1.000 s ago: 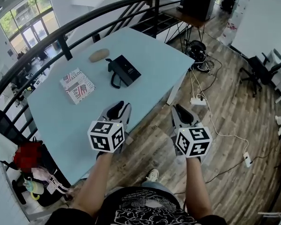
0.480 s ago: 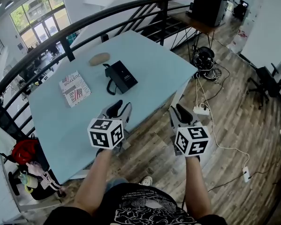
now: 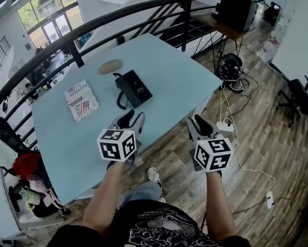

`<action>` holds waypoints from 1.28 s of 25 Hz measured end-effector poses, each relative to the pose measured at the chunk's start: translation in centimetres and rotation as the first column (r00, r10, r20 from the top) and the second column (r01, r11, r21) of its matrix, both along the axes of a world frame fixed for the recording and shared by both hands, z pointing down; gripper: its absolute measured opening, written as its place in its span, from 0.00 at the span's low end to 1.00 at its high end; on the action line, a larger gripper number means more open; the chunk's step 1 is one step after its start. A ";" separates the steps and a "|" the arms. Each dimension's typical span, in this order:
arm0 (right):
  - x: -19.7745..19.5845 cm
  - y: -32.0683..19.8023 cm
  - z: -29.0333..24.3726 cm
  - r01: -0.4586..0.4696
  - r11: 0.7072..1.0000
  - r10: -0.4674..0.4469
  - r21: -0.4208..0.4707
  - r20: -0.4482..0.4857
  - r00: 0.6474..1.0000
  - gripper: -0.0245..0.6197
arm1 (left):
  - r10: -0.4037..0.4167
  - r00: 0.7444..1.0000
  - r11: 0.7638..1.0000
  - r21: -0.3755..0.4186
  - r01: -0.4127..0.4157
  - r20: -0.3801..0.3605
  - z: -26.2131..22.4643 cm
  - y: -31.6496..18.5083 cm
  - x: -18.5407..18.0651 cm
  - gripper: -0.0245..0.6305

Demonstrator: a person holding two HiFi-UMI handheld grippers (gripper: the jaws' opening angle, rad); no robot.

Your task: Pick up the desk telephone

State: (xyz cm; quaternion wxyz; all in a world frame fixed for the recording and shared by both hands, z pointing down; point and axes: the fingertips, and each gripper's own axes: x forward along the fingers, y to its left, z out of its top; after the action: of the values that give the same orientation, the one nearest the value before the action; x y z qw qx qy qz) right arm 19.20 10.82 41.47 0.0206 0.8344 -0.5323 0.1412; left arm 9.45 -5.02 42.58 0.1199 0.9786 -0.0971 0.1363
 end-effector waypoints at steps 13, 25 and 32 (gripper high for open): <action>6.2 -13.5 1.8 0.176 0.982 -0.175 -0.061 0.029 0.984 0.22 | -0.092 0.995 0.990 -0.100 0.096 0.050 3.7 -10.8 5.2 0.30; 8.8 -24.7 4.0 0.349 0.929 -0.336 -0.123 0.110 0.935 0.29 | -0.169 0.980 0.957 -0.220 0.189 0.106 7.1 -18.9 7.2 0.36; 8.7 -28.8 6.4 0.431 0.885 -0.407 -0.176 0.159 0.900 0.33 | -0.169 0.978 0.921 -0.333 0.202 0.125 9.6 -21.4 7.1 0.39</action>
State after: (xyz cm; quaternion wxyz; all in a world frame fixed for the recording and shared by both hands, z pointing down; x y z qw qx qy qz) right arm 27.92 -17.93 47.85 0.1059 0.6831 -0.6827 0.2367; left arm 16.54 -26.42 52.13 0.2963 0.9215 -0.1694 0.1851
